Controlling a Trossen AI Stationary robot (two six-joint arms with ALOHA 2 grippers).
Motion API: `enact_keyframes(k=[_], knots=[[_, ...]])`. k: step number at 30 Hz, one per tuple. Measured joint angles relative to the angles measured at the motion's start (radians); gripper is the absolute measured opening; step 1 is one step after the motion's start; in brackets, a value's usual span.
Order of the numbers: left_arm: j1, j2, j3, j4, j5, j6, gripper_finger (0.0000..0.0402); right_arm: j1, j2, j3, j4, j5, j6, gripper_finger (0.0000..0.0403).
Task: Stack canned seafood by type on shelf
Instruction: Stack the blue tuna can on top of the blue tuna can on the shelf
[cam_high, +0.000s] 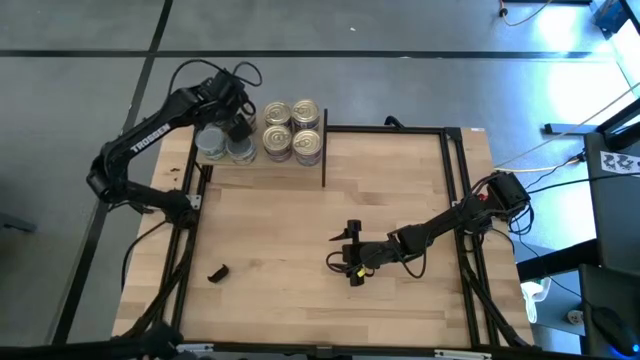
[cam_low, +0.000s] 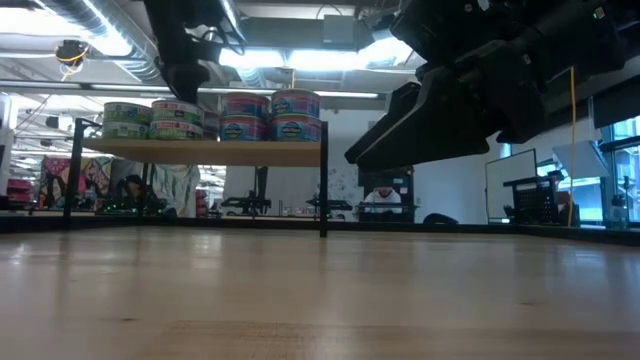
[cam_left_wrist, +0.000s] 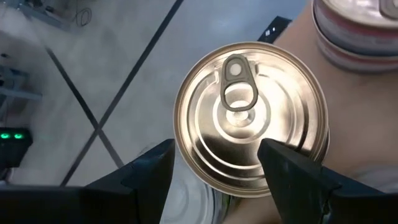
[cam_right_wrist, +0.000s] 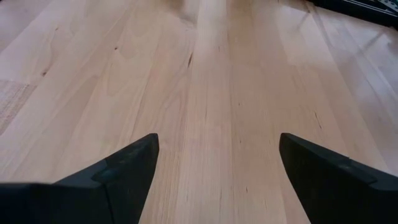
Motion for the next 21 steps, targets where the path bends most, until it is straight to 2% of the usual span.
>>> enact_keyframes(k=[16, 21], knots=[[-0.018, -0.072, -0.006, -0.084, 0.065, -0.002, 0.0237, 0.0, 0.0, 0.0, 0.0, 0.0, 0.0, 0.0332], [-0.018, -0.072, -0.006, -0.043, 0.064, -0.012, 0.0237, 0.0, 0.0, 0.0, 0.004, 0.0, 0.0, 0.0332]])
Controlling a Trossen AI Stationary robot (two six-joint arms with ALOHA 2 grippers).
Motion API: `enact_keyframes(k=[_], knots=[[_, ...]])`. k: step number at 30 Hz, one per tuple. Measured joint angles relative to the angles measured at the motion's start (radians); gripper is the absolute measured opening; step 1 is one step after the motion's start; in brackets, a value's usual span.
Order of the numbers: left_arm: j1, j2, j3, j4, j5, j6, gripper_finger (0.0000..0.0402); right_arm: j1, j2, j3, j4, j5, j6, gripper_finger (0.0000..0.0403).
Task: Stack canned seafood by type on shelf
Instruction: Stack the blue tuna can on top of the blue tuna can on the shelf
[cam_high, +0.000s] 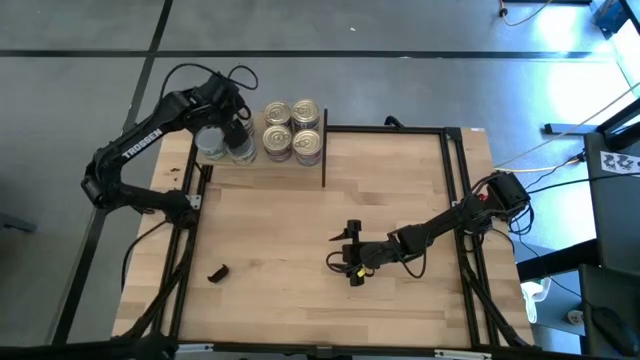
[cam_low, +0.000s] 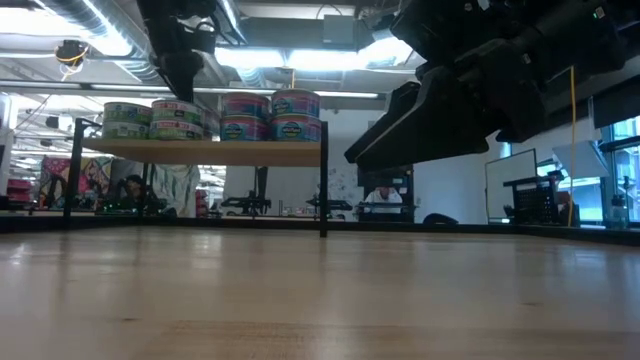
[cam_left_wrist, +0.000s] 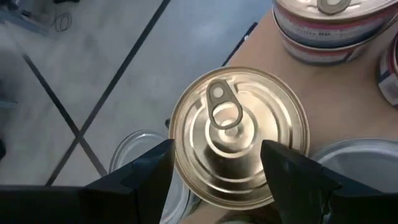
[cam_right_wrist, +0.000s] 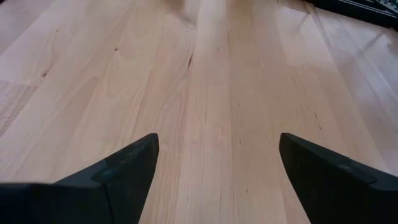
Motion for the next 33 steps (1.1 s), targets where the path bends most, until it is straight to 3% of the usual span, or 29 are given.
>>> enact_keyframes(k=[9, 22, 33], knots=[[0.0, 0.006, 0.0, 0.024, 0.074, -0.005, 0.0237, 0.0, 0.0, 0.0, 0.0, 0.0, 0.0, 0.0332], [0.0, 0.022, -0.045, 0.136, 0.071, -0.004, 0.0237, 0.0, 0.0, 0.0, 0.002, 0.0, 0.0, 0.0332], [-0.021, -0.028, -0.049, 0.115, 0.071, 0.004, 0.0237, 0.0, 0.0, 0.0, 0.003, 0.0, -0.001, 0.0332]])
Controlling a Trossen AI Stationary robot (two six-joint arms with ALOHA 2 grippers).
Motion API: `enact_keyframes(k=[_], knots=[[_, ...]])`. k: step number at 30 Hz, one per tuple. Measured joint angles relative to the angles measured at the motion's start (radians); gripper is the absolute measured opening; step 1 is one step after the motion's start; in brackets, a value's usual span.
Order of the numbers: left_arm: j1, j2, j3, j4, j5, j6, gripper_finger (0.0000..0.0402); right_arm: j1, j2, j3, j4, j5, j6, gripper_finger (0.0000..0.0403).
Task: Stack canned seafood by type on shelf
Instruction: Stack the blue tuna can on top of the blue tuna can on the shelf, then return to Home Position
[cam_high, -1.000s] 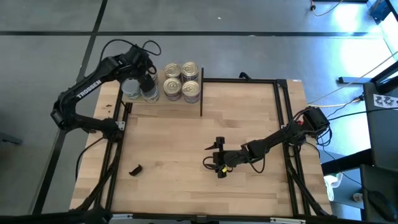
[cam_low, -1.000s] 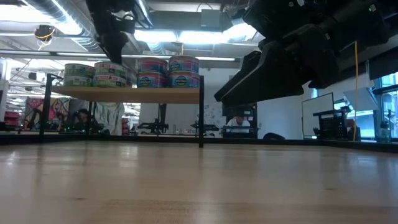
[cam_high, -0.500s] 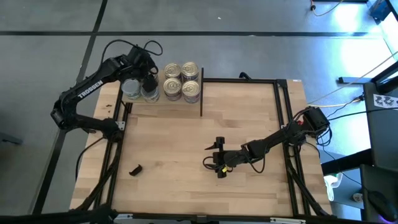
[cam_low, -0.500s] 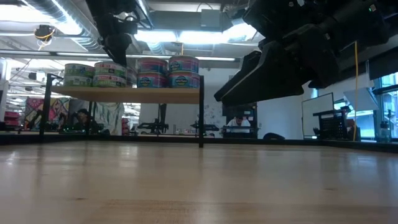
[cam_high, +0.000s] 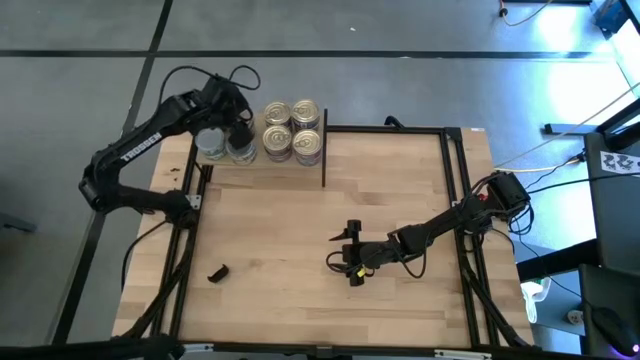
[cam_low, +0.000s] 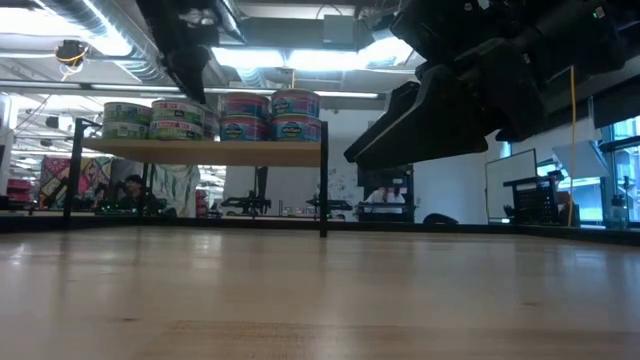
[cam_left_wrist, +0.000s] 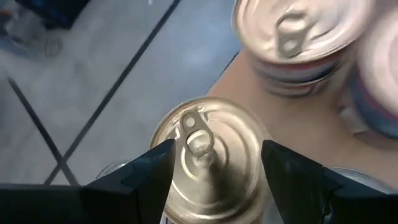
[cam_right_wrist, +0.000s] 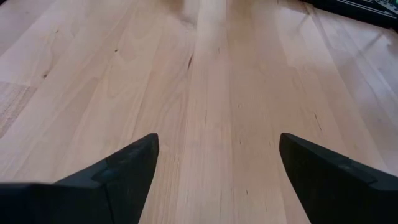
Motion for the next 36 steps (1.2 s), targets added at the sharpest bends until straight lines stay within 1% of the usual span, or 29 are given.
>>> enact_keyframes(k=[6, 9, 11, 12, 15, 18, 21, 23, 25, 28, 32, 36], knots=[[-0.075, -0.075, 0.045, 0.012, 0.008, -0.017, 0.0237, 0.0, 0.0, 0.0, 0.0, 0.017, 0.0, 0.0332], [-0.129, -0.118, 0.045, 0.015, 0.113, -0.068, 0.0236, 0.0, 0.0, 0.0, 0.0, 0.017, 0.003, 0.0332], [-0.176, -0.15, 0.028, 0.02, 0.194, -0.106, 0.0227, 0.0, 0.0, 0.0, 0.001, 0.015, 0.022, 0.0332], [-0.205, -0.169, 0.012, 0.022, 0.216, -0.125, 0.0221, 0.0, 0.0, 0.0, 0.001, 0.01, 0.025, 0.0332], [-0.31, -0.241, -0.06, 0.052, 0.23, -0.198, 0.0194, 0.0, 0.0, 0.006, 0.0, 0.009, 0.03, 0.0332], [-0.443, -0.34, -0.16, 0.104, 0.232, -0.262, 0.0165, 0.0, -0.003, 0.019, -0.003, 0.008, 0.03, 0.0332], [-0.573, -0.441, -0.288, 0.203, 0.231, -0.333, 0.0138, 0.0, -0.024, 0.028, -0.018, 0.007, 0.032, 0.033], [-0.647, -0.5, -0.378, 0.295, 0.223, -0.36, 0.012, 0.0, -0.06, 0.028, -0.029, 0.008, 0.035, 0.032], [-0.706, -0.548, -0.462, 0.382, 0.21, -0.372, 0.0104, 0.0, -0.106, 0.029, -0.054, 0.019, 0.046, 0.0301], [-0.77, -0.586, -0.565, 0.505, 0.189, -0.36, 0.008, 0.0, -0.188, 0.029, -0.123, 0.04, 0.061, 0.0259], [-0.814, -0.623, -0.687, 0.669, 0.185, -0.305, 0.0054, 0.0, -0.312, 0.014, -0.235, 0.04, 0.099, 0.0185], [-0.832, -0.663, -0.793, 0.79, 0.185, -0.276, 0.0034, 0.0, -0.442, -0.053, -0.258, -0.01, 0.108, 0.0107]])
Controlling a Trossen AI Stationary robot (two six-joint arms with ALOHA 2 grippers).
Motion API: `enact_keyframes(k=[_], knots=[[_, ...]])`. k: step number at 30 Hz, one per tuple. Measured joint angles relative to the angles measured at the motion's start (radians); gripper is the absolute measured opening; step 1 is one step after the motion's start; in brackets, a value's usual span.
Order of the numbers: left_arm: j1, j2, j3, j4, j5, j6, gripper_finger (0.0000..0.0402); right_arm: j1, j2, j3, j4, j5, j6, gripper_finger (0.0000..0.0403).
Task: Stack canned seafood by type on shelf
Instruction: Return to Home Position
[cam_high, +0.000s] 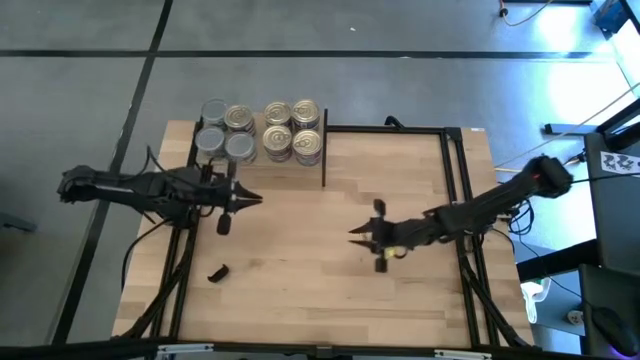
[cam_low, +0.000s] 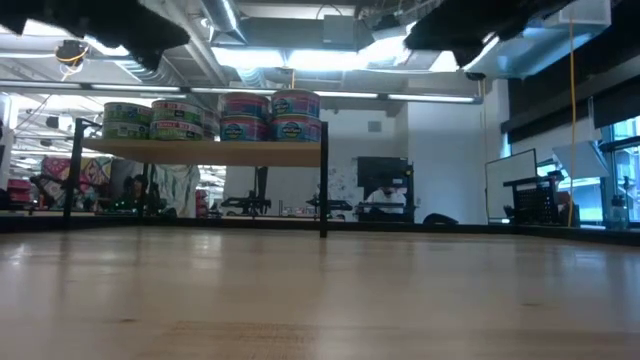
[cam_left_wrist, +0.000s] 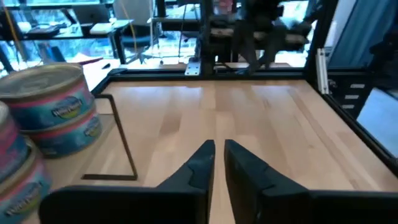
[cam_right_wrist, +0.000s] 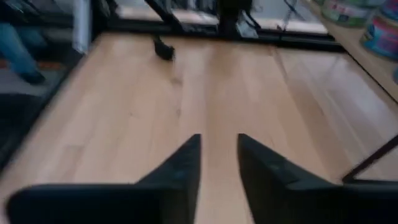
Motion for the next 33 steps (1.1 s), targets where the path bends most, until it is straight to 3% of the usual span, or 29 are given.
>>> enact_keyframes(k=[7, 11, 15, 17, 25, 29, 33], knots=[[-0.007, -0.118, -0.137, 0.086, 0.008, 0.001, 0.0015, -0.009, -0.276, -0.252, 0.124, -0.079, -0.015, 0.0012], [-0.007, -0.19, -0.18, 0.09, 0.008, 0.005, 0.001, -0.066, -0.425, -0.395, 0.187, -0.206, -0.034, 0.0009], [-0.007, -0.243, -0.198, 0.08, 0.008, 0.019, 0.001, -0.18, -0.56, -0.516, 0.244, -0.409, -0.014, 0.0018], [-0.007, -0.259, -0.198, 0.082, 0.007, 0.025, 0.001, -0.241, -0.618, -0.555, 0.239, -0.447, -0.003, 0.0017], [-0.007, -0.307, -0.198, 0.049, -0.002, 0.032, 0.001, -0.343, -0.889, -0.668, 0.121, -0.381, 0.024, 0.0007], [-0.007, -0.321, -0.198, 0.026, -0.004, 0.028, 0.001, -0.34, -1.021, -0.723, 0.102, -0.273, 0.042, 0.0015], [-0.007, -0.347, -0.236, 0.023, -0.004, 0.011, 0.001, -0.34, -1.126, -0.756, 0.043, -0.242, 0.042, 0.001]])
